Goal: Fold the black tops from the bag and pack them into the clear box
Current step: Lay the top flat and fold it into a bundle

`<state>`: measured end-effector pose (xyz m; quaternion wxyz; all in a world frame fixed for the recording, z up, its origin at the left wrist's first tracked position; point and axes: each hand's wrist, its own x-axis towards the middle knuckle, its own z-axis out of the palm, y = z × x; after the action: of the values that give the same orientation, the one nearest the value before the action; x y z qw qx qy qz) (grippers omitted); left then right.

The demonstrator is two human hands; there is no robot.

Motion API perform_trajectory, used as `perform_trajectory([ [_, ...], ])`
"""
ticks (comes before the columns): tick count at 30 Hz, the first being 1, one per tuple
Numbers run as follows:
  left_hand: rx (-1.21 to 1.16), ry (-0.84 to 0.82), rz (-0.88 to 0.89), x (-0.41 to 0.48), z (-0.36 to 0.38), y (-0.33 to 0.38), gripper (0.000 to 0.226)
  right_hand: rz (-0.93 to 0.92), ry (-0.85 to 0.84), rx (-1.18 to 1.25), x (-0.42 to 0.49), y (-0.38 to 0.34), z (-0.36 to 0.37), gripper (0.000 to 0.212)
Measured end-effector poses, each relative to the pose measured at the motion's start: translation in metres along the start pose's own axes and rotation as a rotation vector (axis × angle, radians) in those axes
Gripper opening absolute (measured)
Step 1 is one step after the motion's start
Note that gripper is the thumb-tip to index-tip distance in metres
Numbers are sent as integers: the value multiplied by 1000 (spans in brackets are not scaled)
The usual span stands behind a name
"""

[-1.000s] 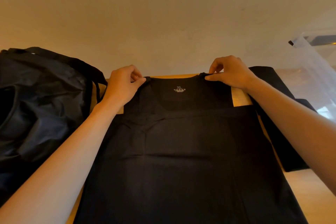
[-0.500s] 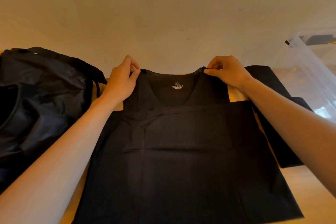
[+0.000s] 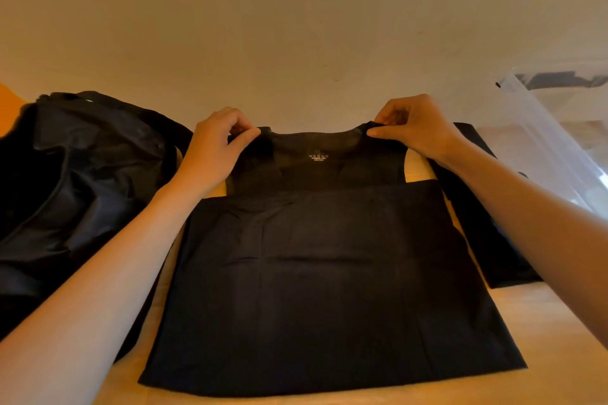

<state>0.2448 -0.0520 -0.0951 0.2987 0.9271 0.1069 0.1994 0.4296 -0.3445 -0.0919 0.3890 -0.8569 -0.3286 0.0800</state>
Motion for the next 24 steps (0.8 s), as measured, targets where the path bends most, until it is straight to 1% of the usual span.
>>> perform_trajectory([
  [3, -22, 31, 26, -13, -3, 5, 12, -82, 5, -3, -9, -6, -4, 15],
  [7, 1, 75, 106, -38, -6, 12, 8, -156, -37, -21, -27, -15, -10, 14],
  [10, 33, 61, 154, -57, -7, 14, 6, -181, -46, -36, -43, -18, -12, 16],
  [14, 27, 29, 161, -83, -10, 13, 6, -222, -101, -93, -66, -18, -13, 19],
  [16, 39, 6, 165, -95, -12, 11, 10, -247, -129, -134, -76, -16, -11, 24],
  [19, 92, -41, 203, -112, -12, 9, 14, -296, -156, -172, -92, -12, -6, 21],
  [22, 138, -81, 250, -126, -12, 8, 21, -375, -147, -211, -107, -7, 2, 22],
  [24, 213, -100, 300, -134, -13, 7, 27, -410, -140, -220, -114, -3, 7, 22],
])
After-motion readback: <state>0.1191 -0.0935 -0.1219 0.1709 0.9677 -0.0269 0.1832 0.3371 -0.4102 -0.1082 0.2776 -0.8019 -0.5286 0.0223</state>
